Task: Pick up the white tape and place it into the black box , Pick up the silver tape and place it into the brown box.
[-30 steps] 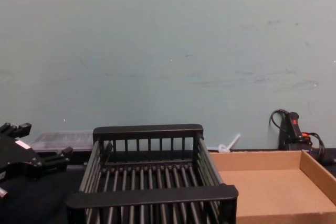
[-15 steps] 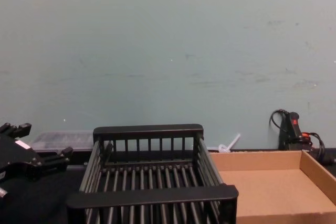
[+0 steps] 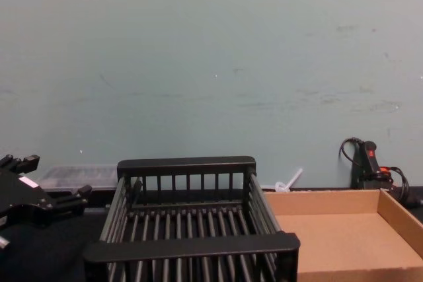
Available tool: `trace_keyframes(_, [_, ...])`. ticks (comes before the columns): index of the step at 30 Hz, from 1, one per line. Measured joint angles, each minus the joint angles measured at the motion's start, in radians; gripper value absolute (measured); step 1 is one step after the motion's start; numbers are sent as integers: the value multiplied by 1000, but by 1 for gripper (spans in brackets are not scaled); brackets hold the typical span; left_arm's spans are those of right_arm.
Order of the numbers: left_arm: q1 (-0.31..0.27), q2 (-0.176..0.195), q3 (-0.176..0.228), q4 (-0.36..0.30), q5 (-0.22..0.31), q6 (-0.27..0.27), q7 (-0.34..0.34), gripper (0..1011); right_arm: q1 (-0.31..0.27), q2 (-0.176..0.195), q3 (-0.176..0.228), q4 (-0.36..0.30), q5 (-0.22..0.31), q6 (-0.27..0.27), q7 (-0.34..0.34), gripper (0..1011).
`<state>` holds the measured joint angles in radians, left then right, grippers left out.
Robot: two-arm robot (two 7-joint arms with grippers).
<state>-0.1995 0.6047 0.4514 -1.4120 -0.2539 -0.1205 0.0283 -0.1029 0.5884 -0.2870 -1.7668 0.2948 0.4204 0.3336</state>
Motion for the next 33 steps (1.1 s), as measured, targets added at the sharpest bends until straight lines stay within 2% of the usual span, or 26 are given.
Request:
trace_keyframes(5, [0,0,0,0,0,0,0,1002,0,0,0,0,1,-1,0,1002])
trace_keyframes(10, [0,0,0,0,0,0,0,1001,0,1,0,0,2,-1,0,916])
trace_keyframes(14, [0,0,0,0,0,0,0,1001,0,1,0,0,3,-1,0,786])
trace_keyframes(17, [0,0,0,0,0,0,0,1001,0,1,-1,0,3,-1,0,732])
trace_keyframes(21, [0,0,0,0,0,0,0,1001,0,1,-1,0,4,-2,0,570])
trace_keyframes(24, [0,0,0,0,0,0,0,1001,0,1,-1,0,4,-2,0,509])
trace_keyframes(25, [0,0,0,0,0,0,0,1001,0,1,-1,0,4,-2,0,449])
trace_keyframes(27, [0,0,0,0,0,0,0,1001,0,1,-1,0,4,-2,0,414])
trace_keyframes(28, [0,0,0,0,0,0,0,1001,0,1,-1,0,4,-2,0,346])
trace_keyframes(30, [0,0,0,0,0,0,0,1002,0,1,-1,0,5,-2,0,307])
trace_keyframes(32, [0,0,0,0,0,0,0,1001,0,1,-1,0,5,-2,0,226])
trace_keyframes(33, [0,0,0,0,0,0,0,1001,0,1,-1,0,5,-2,0,226])
